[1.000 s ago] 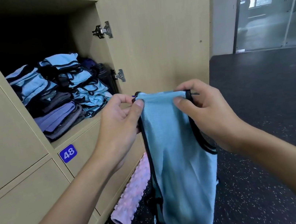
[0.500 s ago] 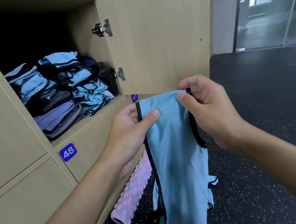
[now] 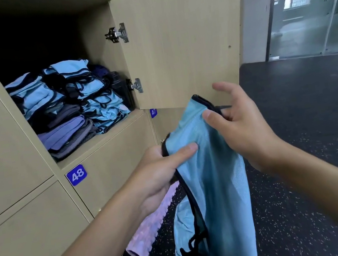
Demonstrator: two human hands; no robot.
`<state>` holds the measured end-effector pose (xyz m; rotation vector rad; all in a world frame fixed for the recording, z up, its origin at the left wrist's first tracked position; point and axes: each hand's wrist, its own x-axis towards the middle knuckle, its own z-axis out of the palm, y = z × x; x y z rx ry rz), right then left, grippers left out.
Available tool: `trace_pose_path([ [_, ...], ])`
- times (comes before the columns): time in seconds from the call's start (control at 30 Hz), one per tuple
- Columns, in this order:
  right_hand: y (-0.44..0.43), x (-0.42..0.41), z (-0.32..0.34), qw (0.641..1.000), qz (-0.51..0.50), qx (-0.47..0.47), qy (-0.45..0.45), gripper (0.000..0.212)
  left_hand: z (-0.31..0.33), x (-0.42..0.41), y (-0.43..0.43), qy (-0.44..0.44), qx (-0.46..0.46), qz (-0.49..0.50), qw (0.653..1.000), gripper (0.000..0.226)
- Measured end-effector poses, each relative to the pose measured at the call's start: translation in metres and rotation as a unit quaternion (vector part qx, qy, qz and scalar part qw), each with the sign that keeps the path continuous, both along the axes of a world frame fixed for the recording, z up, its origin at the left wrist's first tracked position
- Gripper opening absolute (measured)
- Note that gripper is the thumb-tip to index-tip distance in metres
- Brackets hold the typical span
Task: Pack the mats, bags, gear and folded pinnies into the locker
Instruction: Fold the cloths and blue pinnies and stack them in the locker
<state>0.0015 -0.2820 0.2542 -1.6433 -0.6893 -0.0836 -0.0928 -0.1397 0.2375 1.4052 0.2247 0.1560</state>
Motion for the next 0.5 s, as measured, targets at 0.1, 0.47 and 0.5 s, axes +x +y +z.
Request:
trace_pose_path([
  [0.1, -0.005, 0.004, 0.0, 0.999, 0.037, -0.024, 0.031, 0.066, 0.01, 0.002, 0.005, -0.044, -0.03, 0.061, 0.997, 0.014],
  [0.47, -0.005, 0.002, -0.001, 0.996, 0.083, -0.012, 0.018, 0.065, -0.009, 0.004, 0.008, -0.099, 0.197, 0.136, 0.966, 0.113],
  [0.5, -0.004, 0.001, 0.0, 0.997, 0.081, -0.008, 0.017, 0.065, -0.009, 0.005, 0.008, -0.12, 0.205, 0.105, 0.966, 0.111],
])
